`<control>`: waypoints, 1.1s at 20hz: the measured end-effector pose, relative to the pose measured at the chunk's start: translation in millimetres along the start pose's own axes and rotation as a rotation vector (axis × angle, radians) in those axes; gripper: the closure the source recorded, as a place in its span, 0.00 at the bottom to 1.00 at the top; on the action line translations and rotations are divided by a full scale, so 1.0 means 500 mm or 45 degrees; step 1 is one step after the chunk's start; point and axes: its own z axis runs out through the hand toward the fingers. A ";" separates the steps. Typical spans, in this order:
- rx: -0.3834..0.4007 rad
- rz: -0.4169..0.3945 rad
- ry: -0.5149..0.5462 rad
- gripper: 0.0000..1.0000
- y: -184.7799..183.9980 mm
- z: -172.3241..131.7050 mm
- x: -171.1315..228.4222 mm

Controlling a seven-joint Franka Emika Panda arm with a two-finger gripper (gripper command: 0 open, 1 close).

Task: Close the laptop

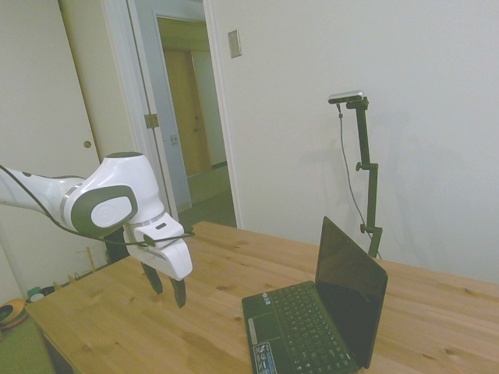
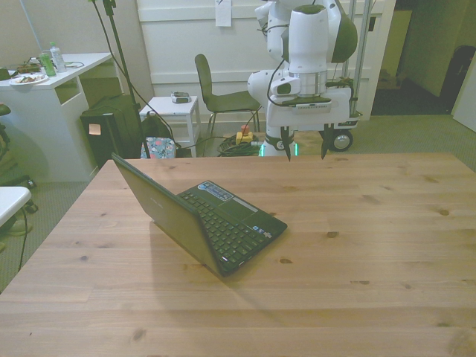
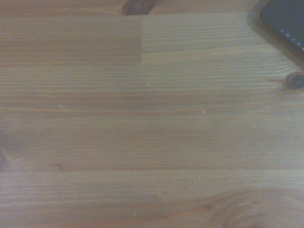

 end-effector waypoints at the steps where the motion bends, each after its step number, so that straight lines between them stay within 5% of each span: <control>1: -0.003 -0.004 0.001 0.00 0.000 0.001 0.000; 6: -0.017 0.044 0.106 0.00 0.015 -0.045 0.053; 22: 0.033 0.425 0.260 0.00 0.204 -0.298 0.460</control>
